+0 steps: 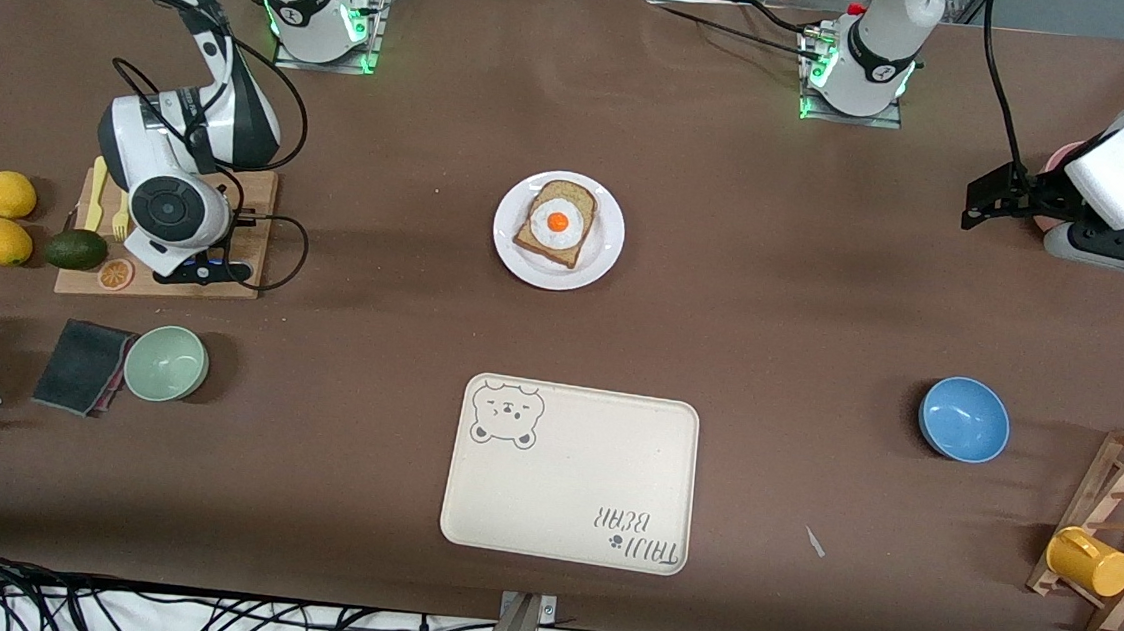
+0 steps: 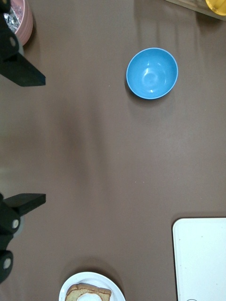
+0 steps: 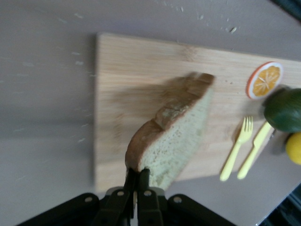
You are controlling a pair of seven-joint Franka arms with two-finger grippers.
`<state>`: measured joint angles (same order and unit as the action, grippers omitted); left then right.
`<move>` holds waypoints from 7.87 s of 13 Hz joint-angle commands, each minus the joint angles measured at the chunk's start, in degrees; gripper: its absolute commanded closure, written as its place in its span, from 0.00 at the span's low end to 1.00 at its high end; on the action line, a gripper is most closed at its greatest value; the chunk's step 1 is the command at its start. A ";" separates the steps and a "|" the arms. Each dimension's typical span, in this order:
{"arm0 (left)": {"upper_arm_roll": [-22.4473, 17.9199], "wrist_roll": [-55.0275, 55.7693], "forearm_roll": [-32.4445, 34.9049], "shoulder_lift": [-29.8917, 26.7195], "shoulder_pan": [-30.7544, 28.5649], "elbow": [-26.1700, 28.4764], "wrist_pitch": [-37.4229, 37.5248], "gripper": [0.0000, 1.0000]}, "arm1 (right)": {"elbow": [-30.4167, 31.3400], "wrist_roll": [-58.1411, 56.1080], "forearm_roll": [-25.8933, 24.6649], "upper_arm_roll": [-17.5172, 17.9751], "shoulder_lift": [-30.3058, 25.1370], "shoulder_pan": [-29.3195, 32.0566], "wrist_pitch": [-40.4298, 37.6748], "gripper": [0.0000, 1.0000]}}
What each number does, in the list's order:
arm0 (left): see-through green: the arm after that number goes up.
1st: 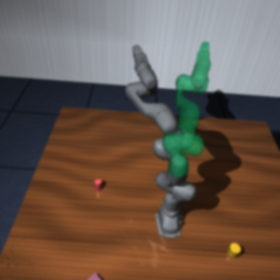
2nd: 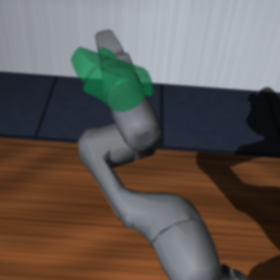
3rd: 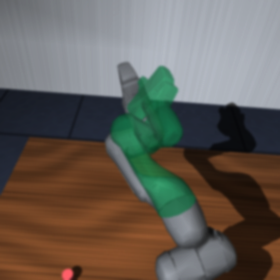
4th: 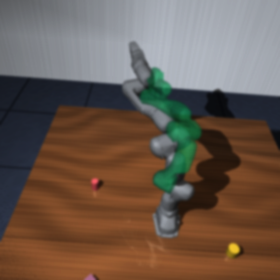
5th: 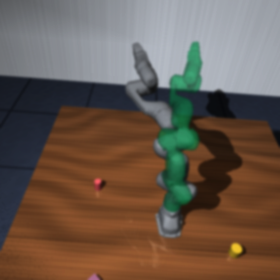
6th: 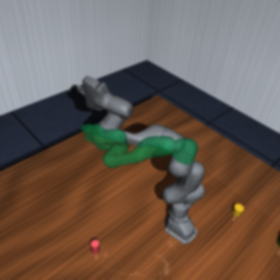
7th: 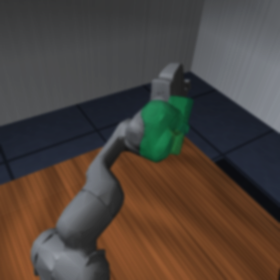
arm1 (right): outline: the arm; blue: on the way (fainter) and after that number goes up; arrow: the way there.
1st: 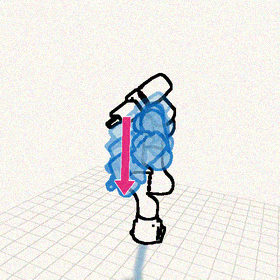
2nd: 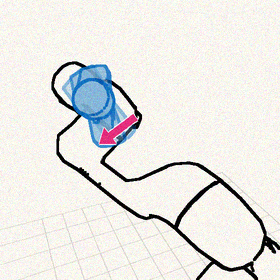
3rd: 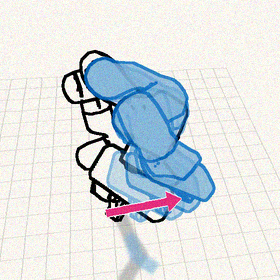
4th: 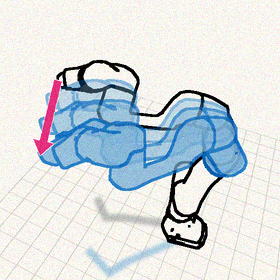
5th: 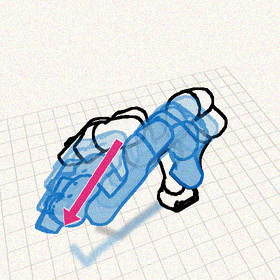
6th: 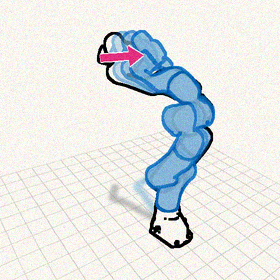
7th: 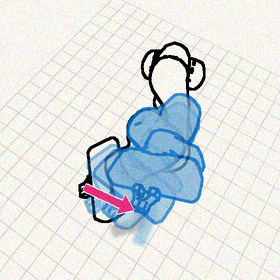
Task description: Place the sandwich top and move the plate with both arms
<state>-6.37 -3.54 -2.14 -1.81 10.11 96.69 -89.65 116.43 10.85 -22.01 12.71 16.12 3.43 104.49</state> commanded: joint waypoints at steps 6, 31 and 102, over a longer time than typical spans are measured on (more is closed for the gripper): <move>0.13 0.64 2.23 -0.12 -0.09 -1.24 1.76 0.00 | -20.09 16.28 10.48 12.43 1.36 -8.41 -17.56 1.00; 0.22 0.72 2.14 -0.12 0.00 -1.24 1.76 0.00 | -42.08 36.17 14.45 12.43 26.24 -35.16 -2.20 0.01; 23.51 -2.51 -51.79 28.52 6.41 22.05 -48.78 0.00 | -27.40 -8.56 21.92 -10.60 -13.04 -2.46 -16.16 0.00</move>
<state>17.45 -3.46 -49.02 25.17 16.19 119.70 -138.16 90.67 1.99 0.80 2.17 2.45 1.15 89.51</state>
